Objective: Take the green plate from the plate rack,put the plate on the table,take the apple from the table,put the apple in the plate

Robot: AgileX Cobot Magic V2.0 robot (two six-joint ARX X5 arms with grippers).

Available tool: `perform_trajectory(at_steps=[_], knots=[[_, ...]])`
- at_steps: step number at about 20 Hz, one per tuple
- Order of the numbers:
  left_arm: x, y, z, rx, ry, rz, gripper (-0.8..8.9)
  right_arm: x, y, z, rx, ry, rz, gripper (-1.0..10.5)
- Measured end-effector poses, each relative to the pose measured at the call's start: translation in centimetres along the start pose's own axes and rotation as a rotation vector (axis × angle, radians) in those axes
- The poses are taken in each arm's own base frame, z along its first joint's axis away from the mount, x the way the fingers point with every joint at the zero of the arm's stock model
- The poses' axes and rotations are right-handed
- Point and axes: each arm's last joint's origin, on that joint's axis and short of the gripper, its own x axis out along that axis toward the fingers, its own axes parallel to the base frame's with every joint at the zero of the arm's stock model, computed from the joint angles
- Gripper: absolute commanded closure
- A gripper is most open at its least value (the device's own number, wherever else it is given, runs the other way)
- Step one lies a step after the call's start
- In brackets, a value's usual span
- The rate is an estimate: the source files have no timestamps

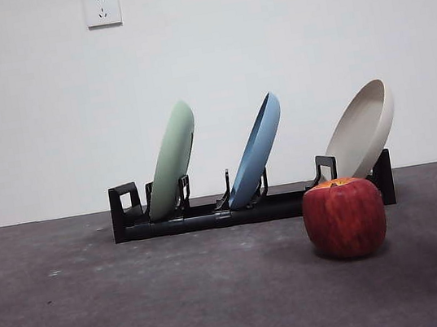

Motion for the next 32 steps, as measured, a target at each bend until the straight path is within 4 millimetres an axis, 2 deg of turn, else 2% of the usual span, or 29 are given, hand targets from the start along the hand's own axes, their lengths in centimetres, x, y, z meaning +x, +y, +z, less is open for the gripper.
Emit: perform_trajectory(at_steps=[5,8,14,19,32], knots=[[0.0,-0.3,0.2,-0.072,-0.001,-0.094,8.21,0.0,0.1,0.1,0.083,0.005,0.039,9.6],[-0.2,-0.5,0.5,-0.117,0.007,-0.127,8.2,-0.2,0.4,0.8,0.115,-0.002,0.061,9.6],[-1.2,-1.4,3.3,-0.151,-0.034,-0.224,8.2,-1.2,1.4,4.4,0.124,-0.054,0.108,9.6],[-2.0,-2.1,5.7,-0.16,0.01,-0.28,8.2,-1.4,2.3,7.6,0.123,-0.014,0.159,9.6],[-2.4,-4.2,12.6,-0.098,0.219,-0.565,8.2,-1.4,4.7,15.2,-0.046,0.409,0.342,9.6]])
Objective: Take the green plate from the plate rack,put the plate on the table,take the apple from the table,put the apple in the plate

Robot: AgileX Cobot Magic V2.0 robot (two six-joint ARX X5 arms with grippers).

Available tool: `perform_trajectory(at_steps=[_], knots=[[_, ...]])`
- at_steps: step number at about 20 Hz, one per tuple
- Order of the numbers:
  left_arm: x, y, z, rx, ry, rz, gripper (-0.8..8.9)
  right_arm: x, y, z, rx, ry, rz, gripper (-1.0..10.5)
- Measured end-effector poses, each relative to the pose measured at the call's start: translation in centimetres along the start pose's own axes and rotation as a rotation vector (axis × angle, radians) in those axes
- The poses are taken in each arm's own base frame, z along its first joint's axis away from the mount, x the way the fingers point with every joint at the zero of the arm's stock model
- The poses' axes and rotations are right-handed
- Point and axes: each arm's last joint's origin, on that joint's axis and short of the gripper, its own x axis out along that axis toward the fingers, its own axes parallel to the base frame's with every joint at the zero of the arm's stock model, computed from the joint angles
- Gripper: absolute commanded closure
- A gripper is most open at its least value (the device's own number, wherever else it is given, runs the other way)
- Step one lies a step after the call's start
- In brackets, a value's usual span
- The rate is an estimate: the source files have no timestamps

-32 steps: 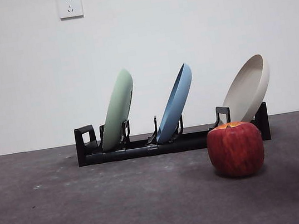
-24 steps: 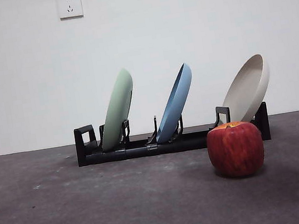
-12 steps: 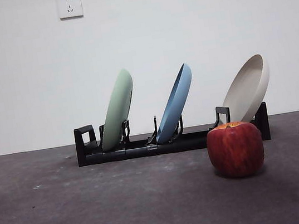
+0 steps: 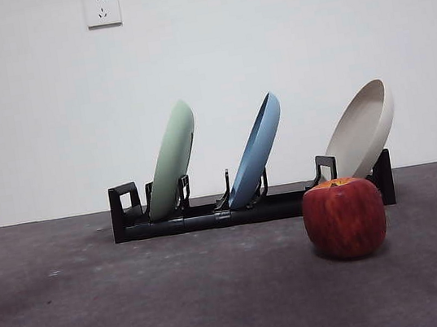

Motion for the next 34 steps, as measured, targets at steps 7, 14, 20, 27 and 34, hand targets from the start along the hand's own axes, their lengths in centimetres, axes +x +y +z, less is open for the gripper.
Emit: perform_trajectory(at_steps=[7,14,20,27,34], knots=[[-0.2,-1.0,2.3,0.0,0.142,-0.089,8.21,-0.9,1.0,1.5,-0.033,0.205,0.064,9.6],[-0.8,-1.8,2.1,0.024,0.263,-0.101,7.48,-1.7,1.6,1.2,-0.054,0.274,0.099,8.6],[-0.9,-1.7,2.0,0.019,0.274,-0.1,2.61,-1.6,1.5,1.3,-0.046,0.278,0.099,3.5],[-0.3,-1.3,2.5,0.036,0.26,-0.102,2.61,-1.6,1.5,1.3,-0.027,0.279,0.096,3.5],[3.6,0.4,5.4,0.074,0.183,-0.109,2.62,-1.6,1.5,1.3,-0.025,0.279,0.096,3.5]])
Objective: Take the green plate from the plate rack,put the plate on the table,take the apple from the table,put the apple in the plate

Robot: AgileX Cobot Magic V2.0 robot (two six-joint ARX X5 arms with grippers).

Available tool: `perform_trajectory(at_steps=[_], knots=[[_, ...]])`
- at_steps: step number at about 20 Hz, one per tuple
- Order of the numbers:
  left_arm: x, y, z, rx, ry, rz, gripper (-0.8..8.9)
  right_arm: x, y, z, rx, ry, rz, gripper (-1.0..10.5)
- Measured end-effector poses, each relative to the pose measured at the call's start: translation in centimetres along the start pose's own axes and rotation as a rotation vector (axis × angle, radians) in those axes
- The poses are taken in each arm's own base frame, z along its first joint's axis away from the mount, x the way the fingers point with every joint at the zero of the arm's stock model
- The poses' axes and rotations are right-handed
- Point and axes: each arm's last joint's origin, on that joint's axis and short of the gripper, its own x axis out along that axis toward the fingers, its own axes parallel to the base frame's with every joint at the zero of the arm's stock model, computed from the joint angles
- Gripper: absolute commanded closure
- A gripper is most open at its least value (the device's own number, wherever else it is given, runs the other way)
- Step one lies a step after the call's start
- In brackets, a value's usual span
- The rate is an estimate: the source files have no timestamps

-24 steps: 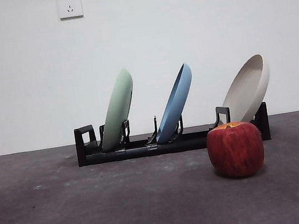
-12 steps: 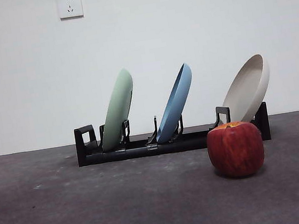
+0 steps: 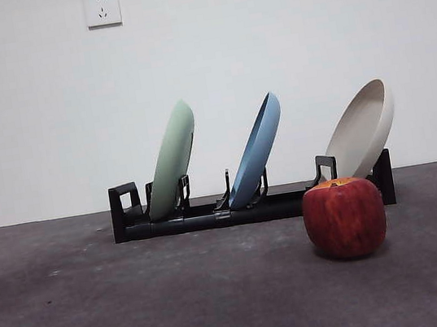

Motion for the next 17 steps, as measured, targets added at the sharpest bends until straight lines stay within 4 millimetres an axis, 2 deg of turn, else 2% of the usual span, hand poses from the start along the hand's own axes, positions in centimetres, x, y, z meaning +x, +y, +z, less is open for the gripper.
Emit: perform_trajectory(at_steps=[6,13,17], knots=[[5.8,1.8,4.2,0.058,0.006,0.074,2.85,0.3,-0.2,0.2,0.01,0.015,0.002,3.5],[15.7,4.8,8.9,0.067,0.084,0.088,2.85,0.8,-0.6,0.5,0.025,0.039,0.004,3.5],[21.1,6.8,10.0,0.084,0.113,0.148,2.84,1.0,-0.7,0.6,0.028,0.045,0.005,3.5]])
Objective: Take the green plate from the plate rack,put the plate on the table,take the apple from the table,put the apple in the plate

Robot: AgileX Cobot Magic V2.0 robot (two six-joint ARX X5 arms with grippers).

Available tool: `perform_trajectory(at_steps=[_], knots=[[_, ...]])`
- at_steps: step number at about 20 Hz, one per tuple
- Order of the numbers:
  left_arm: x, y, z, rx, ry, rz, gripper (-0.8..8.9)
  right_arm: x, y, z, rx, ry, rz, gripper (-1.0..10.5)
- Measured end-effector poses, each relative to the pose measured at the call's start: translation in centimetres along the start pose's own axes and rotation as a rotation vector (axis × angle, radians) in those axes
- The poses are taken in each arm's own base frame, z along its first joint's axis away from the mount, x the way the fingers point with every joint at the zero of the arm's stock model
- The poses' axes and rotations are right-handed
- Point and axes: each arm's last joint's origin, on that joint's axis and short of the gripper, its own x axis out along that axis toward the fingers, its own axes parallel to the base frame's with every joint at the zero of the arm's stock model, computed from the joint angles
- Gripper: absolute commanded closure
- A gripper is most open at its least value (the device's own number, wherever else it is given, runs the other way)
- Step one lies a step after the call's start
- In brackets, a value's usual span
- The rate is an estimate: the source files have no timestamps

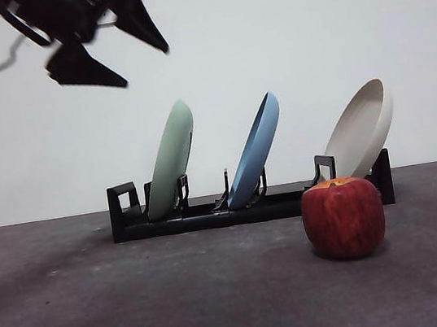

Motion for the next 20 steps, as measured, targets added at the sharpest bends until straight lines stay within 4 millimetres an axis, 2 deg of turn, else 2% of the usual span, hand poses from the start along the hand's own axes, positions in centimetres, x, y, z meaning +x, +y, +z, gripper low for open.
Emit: perform_trajectory(at_steps=[3,6,10,11,13,15,20], knots=[[3.5,0.9,0.1,0.005,0.017,-0.003,2.84,0.0,0.0,0.0,0.002,0.002,0.0,3.5],[6.4,1.5,-0.8,0.004,0.046,0.023,2.83,0.1,-0.1,0.1,0.004,0.006,0.001,3.5],[8.8,1.8,-2.7,-0.012,0.113,0.024,2.88,0.3,-0.3,0.2,0.01,0.017,-0.008,3.5],[8.9,1.7,-2.8,-0.011,0.115,0.022,3.29,0.4,-0.3,0.2,0.011,0.019,-0.008,3.5],[9.0,1.6,-2.7,-0.007,0.11,0.018,5.3,0.5,-0.4,0.3,0.015,0.025,-0.008,3.5],[9.0,1.5,-2.8,-0.006,0.111,0.016,6.63,0.5,-0.4,0.3,0.016,0.026,-0.008,3.5],[9.0,1.4,-2.8,-0.008,0.113,0.003,7.67,0.5,-0.4,0.3,0.016,0.026,-0.008,3.5]])
